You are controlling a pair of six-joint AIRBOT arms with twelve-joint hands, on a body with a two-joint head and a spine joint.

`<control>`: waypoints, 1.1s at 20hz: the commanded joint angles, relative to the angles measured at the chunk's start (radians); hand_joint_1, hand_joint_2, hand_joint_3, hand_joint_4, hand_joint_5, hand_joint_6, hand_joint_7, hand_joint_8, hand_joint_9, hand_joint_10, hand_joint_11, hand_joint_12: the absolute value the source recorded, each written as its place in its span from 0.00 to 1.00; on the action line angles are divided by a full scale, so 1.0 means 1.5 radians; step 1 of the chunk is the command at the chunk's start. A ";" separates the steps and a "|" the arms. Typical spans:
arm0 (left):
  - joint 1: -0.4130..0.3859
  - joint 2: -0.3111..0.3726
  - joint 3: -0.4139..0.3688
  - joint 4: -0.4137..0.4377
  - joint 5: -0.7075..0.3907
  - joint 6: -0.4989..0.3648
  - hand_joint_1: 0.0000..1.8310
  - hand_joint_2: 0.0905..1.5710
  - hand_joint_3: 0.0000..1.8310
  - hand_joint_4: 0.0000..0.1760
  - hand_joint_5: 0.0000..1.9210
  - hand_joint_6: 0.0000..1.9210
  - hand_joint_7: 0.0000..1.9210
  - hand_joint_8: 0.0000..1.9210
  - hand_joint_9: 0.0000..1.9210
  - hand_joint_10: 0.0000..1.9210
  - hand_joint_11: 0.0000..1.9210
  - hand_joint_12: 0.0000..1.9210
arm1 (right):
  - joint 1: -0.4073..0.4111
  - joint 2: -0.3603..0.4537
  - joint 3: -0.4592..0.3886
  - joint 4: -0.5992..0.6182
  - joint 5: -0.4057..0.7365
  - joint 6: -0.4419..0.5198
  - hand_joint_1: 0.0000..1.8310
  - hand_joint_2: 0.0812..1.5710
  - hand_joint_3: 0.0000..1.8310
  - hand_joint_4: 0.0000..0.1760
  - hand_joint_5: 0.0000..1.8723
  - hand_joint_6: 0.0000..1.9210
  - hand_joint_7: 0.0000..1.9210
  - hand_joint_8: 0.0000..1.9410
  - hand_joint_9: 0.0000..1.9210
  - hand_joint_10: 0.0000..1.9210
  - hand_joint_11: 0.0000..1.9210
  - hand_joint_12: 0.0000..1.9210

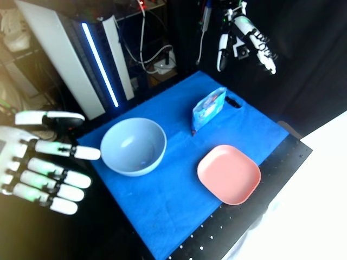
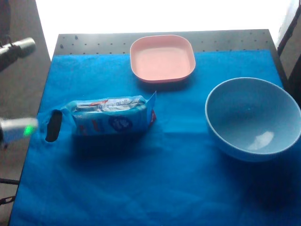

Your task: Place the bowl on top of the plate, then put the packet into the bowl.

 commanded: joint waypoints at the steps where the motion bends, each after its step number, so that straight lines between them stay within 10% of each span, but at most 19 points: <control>1: -0.007 -0.002 0.004 -0.008 -0.081 -0.003 0.21 0.73 0.01 0.43 0.11 0.00 0.07 0.00 0.04 0.01 0.00 0.08 | 0.004 0.001 0.004 0.017 0.082 0.003 0.24 0.75 0.01 0.36 0.19 0.00 0.14 0.00 0.12 0.01 0.00 0.31; 7: -0.007 -0.003 0.003 -0.008 -0.081 -0.004 0.21 0.73 0.00 0.37 0.11 0.00 0.08 0.00 0.04 0.00 0.00 0.10 | 0.004 0.001 0.004 0.017 0.082 0.003 0.25 0.76 0.00 0.44 0.18 0.00 0.14 0.00 0.12 0.00 0.00 0.30; 12: -0.007 -0.005 0.004 -0.008 -0.078 -0.005 0.24 0.73 0.00 0.35 0.11 0.00 0.08 0.00 0.05 0.00 0.00 0.10 | 0.017 0.002 0.006 -0.009 0.082 0.003 0.32 0.70 0.00 0.29 0.18 0.00 0.13 0.00 0.10 0.00 0.00 0.24; 15: -0.008 -0.006 0.004 -0.008 -0.077 -0.005 0.24 0.72 0.00 0.33 0.11 0.00 0.09 0.00 0.05 0.00 0.00 0.12 | 0.046 0.002 0.000 -0.068 0.082 0.003 0.35 0.61 0.00 0.62 0.16 0.00 0.12 0.00 0.11 0.00 0.01 0.26; 19: -0.008 -0.007 0.004 -0.008 -0.078 -0.005 0.25 0.71 0.00 0.36 0.12 0.00 0.09 0.00 0.05 0.00 0.00 0.09 | 0.108 -0.001 -0.007 -0.161 0.025 0.003 0.36 0.55 0.00 0.35 0.13 0.00 0.08 0.00 0.08 0.00 0.00 0.27; 22: -0.008 -0.007 0.005 -0.008 -0.077 -0.006 0.26 0.71 0.00 0.34 0.11 0.00 0.08 0.00 0.04 0.00 0.00 0.08 | 0.127 -0.004 -0.009 -0.203 -0.003 0.003 0.32 0.54 0.00 0.71 0.15 0.00 0.10 0.00 0.10 0.00 0.00 0.28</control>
